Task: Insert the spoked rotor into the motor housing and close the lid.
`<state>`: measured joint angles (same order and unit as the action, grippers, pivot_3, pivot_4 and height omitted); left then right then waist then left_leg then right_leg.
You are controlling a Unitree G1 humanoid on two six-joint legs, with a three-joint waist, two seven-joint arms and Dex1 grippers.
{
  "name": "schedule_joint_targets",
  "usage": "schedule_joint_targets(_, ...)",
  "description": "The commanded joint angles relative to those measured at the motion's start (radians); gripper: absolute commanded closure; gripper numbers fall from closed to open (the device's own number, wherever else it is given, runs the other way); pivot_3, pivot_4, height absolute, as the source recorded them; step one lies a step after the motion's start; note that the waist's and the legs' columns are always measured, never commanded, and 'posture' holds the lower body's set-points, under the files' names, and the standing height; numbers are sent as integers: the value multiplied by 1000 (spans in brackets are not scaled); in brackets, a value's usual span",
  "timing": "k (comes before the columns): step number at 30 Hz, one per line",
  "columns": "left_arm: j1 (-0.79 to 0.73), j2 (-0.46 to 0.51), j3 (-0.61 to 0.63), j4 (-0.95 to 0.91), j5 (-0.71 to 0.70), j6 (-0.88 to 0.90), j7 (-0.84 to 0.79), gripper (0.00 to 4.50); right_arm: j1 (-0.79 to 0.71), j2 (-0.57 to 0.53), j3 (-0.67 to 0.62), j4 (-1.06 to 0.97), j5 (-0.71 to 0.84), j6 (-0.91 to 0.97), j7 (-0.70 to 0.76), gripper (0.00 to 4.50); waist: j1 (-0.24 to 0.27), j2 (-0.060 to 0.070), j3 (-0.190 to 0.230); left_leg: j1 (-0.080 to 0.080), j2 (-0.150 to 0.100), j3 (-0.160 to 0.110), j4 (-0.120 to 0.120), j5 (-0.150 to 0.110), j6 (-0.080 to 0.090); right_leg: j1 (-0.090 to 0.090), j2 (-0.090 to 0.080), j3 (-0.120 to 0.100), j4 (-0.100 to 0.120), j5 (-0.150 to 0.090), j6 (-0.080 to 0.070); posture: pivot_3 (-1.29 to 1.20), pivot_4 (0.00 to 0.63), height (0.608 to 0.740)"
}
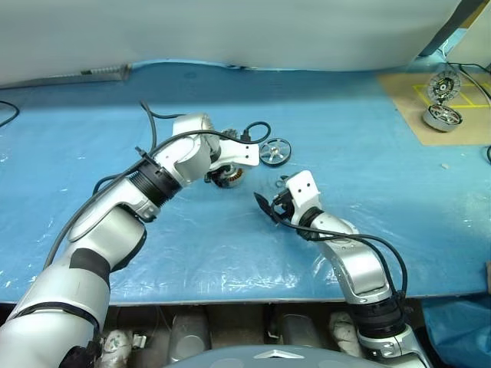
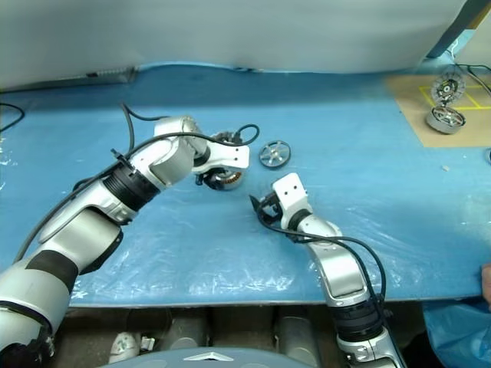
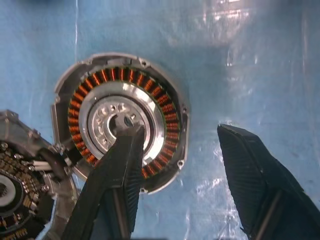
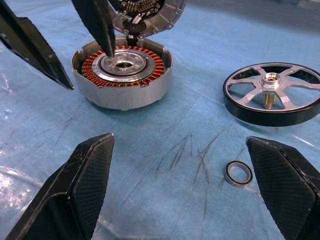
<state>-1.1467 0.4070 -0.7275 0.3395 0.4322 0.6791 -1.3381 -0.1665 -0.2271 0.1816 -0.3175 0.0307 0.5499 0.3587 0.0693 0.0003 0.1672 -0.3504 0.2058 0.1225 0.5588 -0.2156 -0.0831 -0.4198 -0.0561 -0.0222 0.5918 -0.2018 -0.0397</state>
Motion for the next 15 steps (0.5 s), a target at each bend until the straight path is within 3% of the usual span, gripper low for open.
schedule_joint_targets(1,-22,-17,-2,5,32,-27,47,2044,15,-13,-8,-69,15,14,8,0,0,0,0,0,0,0,0,0,0,0,0,0,0,0,0,0,150,740)
schedule_joint_targets(15,-33,-39,23,172,71,-95,146,2044,48,-21,-8,-112,12,45,-1,0,1,0,0,0,0,0,2,0,0,1,0,0,1,0,0,0,150,740)
